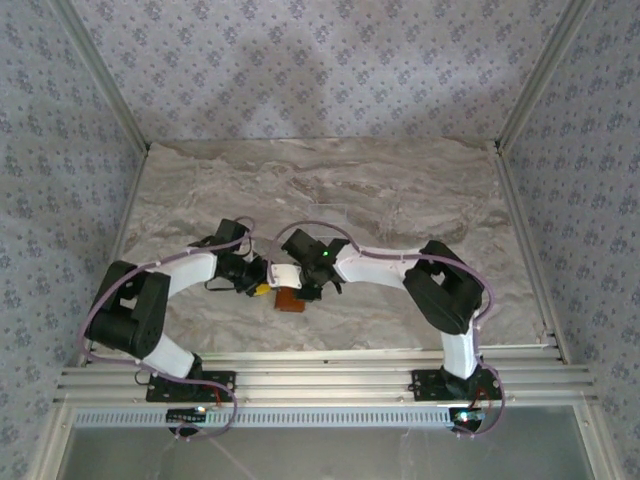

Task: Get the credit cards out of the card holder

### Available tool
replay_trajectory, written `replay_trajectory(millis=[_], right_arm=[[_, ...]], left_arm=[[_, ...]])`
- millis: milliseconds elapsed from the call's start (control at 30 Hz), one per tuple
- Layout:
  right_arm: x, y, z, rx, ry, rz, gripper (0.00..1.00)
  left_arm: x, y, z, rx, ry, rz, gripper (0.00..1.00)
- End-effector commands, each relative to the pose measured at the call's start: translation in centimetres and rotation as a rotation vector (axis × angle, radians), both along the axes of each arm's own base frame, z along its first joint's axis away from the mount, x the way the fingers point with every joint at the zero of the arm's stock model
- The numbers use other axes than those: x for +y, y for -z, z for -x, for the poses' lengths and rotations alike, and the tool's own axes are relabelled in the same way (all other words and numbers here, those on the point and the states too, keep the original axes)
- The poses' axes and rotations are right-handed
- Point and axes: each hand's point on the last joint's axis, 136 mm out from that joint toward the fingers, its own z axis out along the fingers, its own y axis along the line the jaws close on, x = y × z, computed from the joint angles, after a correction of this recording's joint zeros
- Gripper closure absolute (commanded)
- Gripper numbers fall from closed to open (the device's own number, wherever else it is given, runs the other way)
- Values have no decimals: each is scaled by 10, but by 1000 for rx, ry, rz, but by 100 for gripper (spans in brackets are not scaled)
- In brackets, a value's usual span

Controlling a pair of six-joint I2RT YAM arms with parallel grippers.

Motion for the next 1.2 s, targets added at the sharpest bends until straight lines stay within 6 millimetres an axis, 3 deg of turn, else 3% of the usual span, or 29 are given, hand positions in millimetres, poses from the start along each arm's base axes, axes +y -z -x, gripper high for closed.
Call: replay_trajectory(millis=[0, 33, 133, 400, 567, 633, 733, 867, 967, 1033, 1167], right_arm=[[20, -21, -7, -70, -18, -133, 86], [14, -14, -4, -63, -13, -135, 86], [12, -20, -8, -87, 1, -189, 86], [-3, -48, -12, -93, 139, -308, 83], [-18, -47, -6, -42, 250, -306, 71], [-26, -49, -11, -42, 353, -296, 62], [-36, -60, -18, -18, 554, -298, 57], [-58, -67, -28, 83, 969, -305, 57], [-71, -65, -23, 181, 1231, -267, 59], [-69, -63, -15, 288, 1347, -268, 56], [-46, -54, 0, 453, 1417, -297, 46]], left_arm=[[-19, -1, 2, 11, 34, 58, 59], [-20, 2, 3, 19, 36, 56, 59], [-18, 10, 6, 43, 36, 42, 60], [-9, 18, 13, 54, 39, -9, 64], [-7, 16, 14, 52, 39, -14, 65], [-7, 12, 13, 32, 43, -9, 64], [-4, 2, 11, -3, 36, -17, 64], [5, -9, 6, -44, 18, -37, 64], [12, -17, 3, -76, 1, -36, 62], [17, -23, 1, -95, -12, -31, 61], [31, -34, 0, -144, -34, -66, 59]])
